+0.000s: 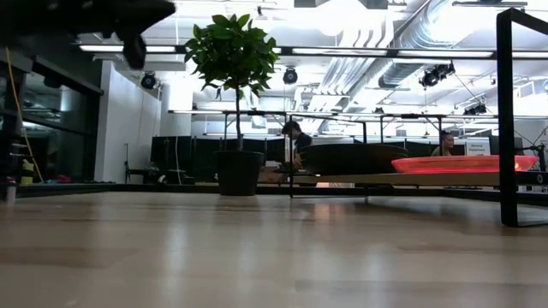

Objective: Place and stack plates onto a shelf
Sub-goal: Return to home position

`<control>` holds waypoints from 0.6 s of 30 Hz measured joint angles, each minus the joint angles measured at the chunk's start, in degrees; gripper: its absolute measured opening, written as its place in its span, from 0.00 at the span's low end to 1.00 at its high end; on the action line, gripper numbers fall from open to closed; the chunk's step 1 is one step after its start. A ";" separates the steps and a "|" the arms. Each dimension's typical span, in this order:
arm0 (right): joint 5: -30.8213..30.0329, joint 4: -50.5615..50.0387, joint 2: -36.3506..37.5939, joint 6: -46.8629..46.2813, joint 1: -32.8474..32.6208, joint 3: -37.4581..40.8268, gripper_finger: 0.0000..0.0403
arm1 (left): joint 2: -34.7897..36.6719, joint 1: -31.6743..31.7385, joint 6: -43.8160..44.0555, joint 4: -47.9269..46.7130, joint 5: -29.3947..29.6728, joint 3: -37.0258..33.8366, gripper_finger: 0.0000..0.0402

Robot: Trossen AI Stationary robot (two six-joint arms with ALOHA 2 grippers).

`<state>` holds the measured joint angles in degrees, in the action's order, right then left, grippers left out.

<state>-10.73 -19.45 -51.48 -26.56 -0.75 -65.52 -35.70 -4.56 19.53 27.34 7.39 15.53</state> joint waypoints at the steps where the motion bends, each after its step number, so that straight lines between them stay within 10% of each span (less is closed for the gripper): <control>1: 0.00 -0.01 0.00 -0.76 0.00 0.00 0.44 | 1.55 -0.06 0.77 0.00 -0.23 -1.46 0.00; 18: -0.04 0.27 0.00 -7.06 0.00 0.00 0.44 | 18.45 -0.11 2.05 1.15 -4.51 -14.91 0.00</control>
<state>-10.77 -19.18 -51.48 -33.63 -0.75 -65.52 -17.24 -4.67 21.58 28.50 2.88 0.62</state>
